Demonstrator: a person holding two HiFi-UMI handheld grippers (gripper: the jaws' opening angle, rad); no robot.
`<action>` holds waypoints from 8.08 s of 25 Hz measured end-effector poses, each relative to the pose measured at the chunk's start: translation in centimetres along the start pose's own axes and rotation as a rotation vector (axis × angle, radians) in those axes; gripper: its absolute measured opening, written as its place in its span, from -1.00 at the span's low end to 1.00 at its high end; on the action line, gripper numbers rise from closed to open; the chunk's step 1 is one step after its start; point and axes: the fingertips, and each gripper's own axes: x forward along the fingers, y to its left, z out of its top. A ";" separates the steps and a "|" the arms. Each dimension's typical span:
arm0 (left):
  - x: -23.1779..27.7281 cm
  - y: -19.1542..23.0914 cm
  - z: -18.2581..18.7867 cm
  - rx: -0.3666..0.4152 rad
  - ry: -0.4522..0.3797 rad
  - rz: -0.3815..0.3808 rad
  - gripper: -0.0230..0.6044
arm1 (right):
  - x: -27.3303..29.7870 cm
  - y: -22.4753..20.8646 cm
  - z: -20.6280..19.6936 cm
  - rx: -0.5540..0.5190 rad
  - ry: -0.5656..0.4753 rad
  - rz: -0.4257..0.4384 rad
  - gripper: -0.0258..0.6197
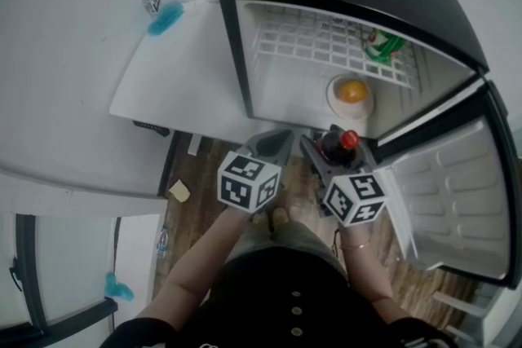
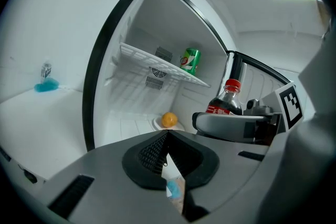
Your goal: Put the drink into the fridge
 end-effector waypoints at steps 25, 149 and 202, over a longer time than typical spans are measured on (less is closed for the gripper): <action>3.3 2.1 -0.3 -0.011 -0.024 -0.001 -0.91 | 3.2 -2.9 -2.1 -0.020 0.049 -0.002 0.09; 6.6 4.4 1.4 0.098 -0.016 0.061 -0.91 | 11.2 -8.2 0.2 -0.052 0.051 -0.086 0.13; 0.7 -1.2 6.4 0.152 -0.194 -0.001 -0.91 | 1.3 -0.4 4.9 -0.139 -0.114 -0.003 -0.89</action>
